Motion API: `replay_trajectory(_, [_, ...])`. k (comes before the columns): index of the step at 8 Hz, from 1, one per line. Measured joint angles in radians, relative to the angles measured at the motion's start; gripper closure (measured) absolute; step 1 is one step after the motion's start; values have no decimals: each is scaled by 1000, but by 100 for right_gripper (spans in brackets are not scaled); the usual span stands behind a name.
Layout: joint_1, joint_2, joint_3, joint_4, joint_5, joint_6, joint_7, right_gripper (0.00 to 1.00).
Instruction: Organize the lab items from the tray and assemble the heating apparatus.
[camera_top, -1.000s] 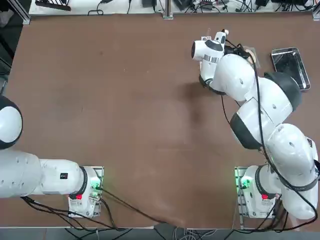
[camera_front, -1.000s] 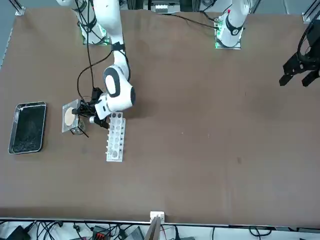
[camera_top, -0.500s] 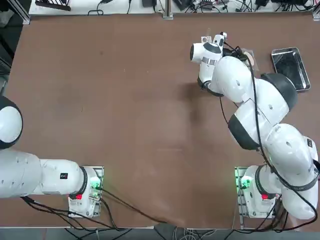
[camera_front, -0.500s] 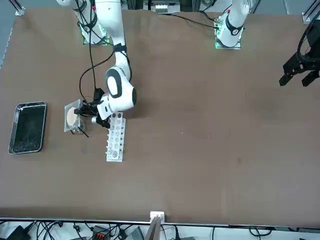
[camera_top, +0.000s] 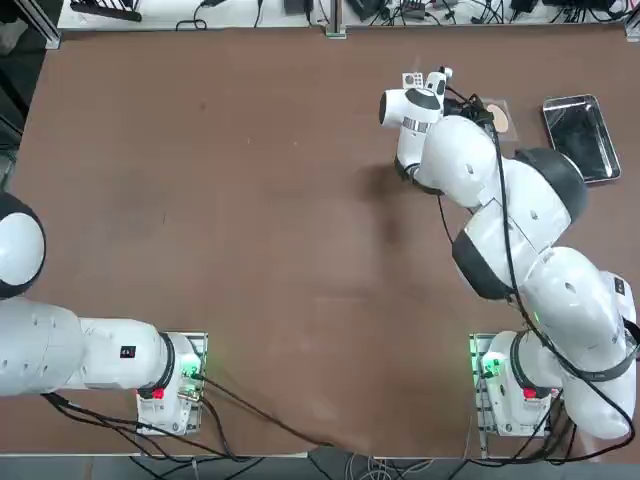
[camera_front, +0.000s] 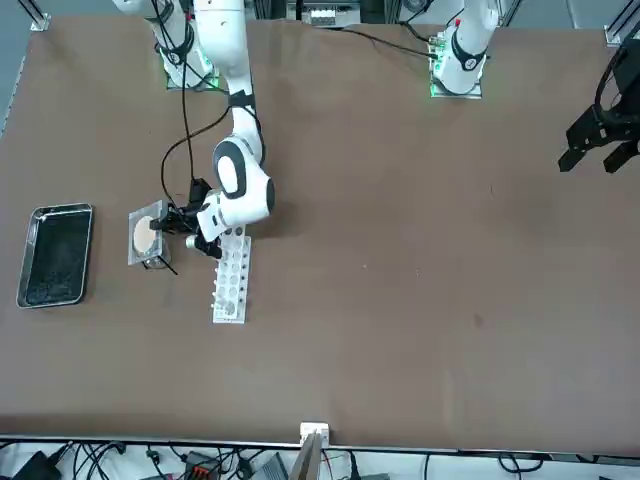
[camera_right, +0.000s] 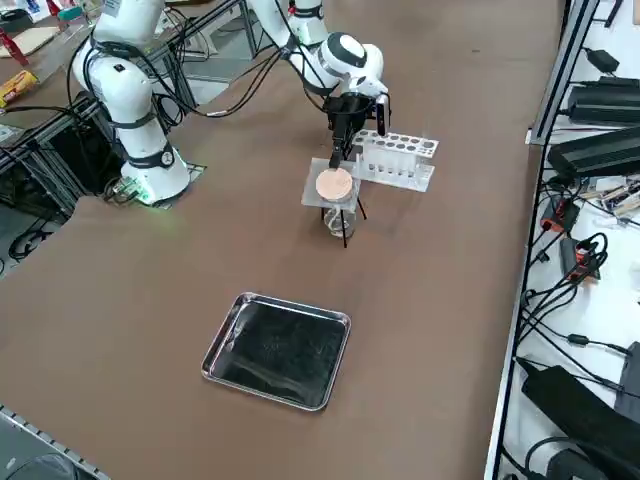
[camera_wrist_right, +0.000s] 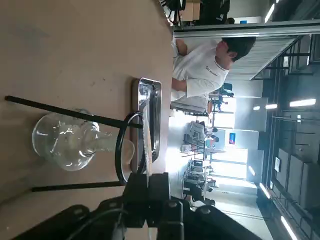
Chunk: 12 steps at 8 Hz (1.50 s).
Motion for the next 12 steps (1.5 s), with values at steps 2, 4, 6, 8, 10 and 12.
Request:
replay_trajectory(2, [-4, 5, 0, 0, 0, 0, 0, 98])
replay_trajectory(4, [-4, 11, 0, 0, 0, 0, 0, 97])
replay_trajectory(6, [-4, 18, 0, 3, 0, 0, 0, 95])
replay_trajectory(8, [-4, 19, 0, 3, 0, 0, 0, 92])
replay_trajectory(10, [-4, 19, 0, 4, 1, 0, 0, 83])
replay_trajectory(12, [-4, 19, 0, 5, 1, 0, 0, 47])
